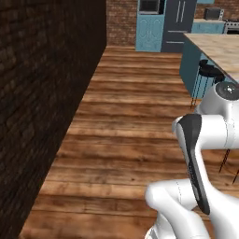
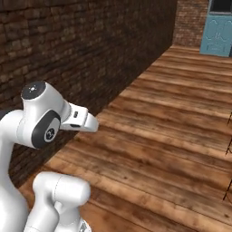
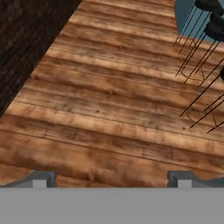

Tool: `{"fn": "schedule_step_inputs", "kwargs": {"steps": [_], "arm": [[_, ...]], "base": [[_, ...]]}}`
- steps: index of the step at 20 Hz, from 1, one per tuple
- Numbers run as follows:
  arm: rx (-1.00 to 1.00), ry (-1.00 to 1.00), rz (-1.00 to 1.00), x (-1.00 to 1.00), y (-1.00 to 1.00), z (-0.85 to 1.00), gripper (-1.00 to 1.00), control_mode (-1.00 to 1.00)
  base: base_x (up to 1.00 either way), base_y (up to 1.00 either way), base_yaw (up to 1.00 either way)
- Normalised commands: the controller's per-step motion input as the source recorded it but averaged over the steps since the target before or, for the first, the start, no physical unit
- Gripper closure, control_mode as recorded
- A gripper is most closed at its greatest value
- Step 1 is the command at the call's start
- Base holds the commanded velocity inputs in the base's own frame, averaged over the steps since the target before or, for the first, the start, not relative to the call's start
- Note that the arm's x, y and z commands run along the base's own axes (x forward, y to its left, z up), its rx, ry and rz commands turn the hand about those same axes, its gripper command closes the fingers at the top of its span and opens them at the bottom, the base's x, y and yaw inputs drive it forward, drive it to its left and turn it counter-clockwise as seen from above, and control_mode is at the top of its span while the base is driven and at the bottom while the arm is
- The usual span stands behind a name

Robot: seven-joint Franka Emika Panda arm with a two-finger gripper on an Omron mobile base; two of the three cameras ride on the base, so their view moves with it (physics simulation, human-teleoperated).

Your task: There is a tray on the dining counter. Grab the cup, mug, and pitcher and place them on the tray. The pitcher may be placed next to the tray if it cannot fit the tray.

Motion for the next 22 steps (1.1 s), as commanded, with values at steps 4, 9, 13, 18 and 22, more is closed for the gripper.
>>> {"fn": "schedule_step_inputs", "kwargs": {"steps": [4,9,13,18,22], "arm": [[0.00,0.00,0.00,0.00,0.00,0.00,-1.00,1.00],[0.00,0.00,0.00,0.00,0.00,0.00,-1.00,1.00],[0.00,0.00,0.00,0.00,0.00,0.00,-1.00,1.00],[0.00,0.00,0.00,0.00,0.00,0.00,-1.00,1.00],[0.00,0.00,0.00,0.00,0.00,0.00,-1.00,1.00]], "base": [[1.00,0.06,-0.41],[1.00,0.16,-0.13],[1.00,0.04,0.00],[1.00,0.00,0.01],[1.00,0.04,-0.02]]}}
